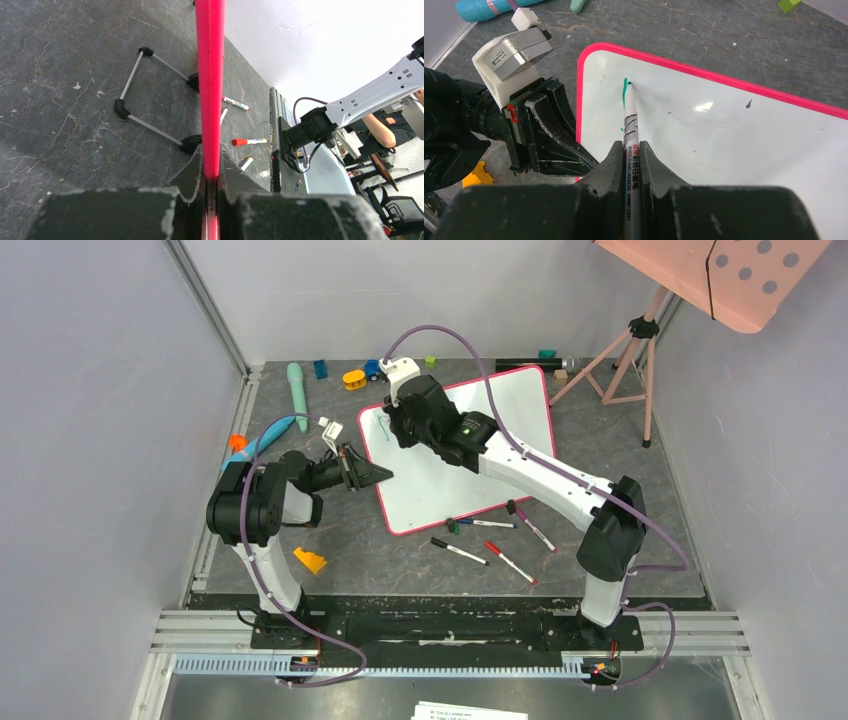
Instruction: Write a sentence on the whiteboard
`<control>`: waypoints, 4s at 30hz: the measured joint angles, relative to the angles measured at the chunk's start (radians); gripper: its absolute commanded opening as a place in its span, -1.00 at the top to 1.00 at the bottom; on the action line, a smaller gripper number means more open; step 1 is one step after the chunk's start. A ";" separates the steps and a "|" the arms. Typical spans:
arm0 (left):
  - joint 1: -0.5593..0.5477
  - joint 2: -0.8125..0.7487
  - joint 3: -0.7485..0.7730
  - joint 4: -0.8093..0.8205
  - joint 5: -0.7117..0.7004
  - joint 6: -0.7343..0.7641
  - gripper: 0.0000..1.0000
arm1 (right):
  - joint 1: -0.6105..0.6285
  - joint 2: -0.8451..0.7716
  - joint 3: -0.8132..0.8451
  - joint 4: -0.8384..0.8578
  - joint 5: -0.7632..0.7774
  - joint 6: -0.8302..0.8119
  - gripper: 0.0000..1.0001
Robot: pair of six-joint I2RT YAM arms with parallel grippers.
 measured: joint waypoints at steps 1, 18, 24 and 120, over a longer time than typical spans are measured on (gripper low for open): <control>0.000 0.000 0.000 0.000 0.000 0.000 0.96 | 0.000 0.000 0.000 0.000 0.003 0.000 1.00; 0.000 0.000 -0.001 -0.001 -0.002 0.000 0.96 | 0.000 0.000 0.007 -0.014 0.056 0.001 1.00; 0.000 0.000 -0.001 0.000 0.002 0.000 0.96 | -0.002 -0.016 -0.010 0.000 0.052 0.001 1.00; -0.002 -0.005 -0.003 0.000 0.005 0.006 0.96 | -0.035 -0.161 -0.191 0.090 -0.026 0.014 1.00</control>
